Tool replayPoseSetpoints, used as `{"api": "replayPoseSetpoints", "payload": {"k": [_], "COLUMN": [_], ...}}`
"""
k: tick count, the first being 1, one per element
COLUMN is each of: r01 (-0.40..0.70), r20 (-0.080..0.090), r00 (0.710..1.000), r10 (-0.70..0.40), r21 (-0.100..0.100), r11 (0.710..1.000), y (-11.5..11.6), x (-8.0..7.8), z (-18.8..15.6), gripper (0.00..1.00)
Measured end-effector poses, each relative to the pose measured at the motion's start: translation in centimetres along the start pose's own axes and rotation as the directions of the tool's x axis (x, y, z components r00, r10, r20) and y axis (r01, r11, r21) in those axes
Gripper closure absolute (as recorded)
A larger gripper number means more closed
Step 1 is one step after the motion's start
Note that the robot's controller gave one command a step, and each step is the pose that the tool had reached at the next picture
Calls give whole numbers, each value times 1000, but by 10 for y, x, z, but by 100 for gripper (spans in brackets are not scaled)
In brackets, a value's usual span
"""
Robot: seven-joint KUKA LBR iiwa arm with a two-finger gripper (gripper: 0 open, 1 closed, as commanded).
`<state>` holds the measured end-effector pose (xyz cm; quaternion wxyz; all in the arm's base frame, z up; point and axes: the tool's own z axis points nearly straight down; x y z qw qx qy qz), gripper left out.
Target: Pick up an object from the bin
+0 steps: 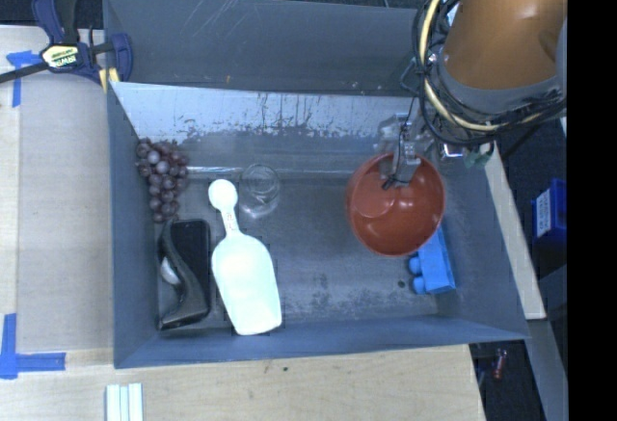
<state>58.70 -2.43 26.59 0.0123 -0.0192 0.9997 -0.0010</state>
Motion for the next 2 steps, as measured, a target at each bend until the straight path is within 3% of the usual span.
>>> {"api": "replayPoseSetpoints", "payload": {"k": [1, 2], "r01": [-116, -32], "r20": [3, 9], "r00": [993, 999], "r10": [116, 32], "r21": [0, 1], "r11": [993, 999], "y": [-7, -4], "x": [3, 0], "z": [-21, 5], "gripper": [100, 100]}}
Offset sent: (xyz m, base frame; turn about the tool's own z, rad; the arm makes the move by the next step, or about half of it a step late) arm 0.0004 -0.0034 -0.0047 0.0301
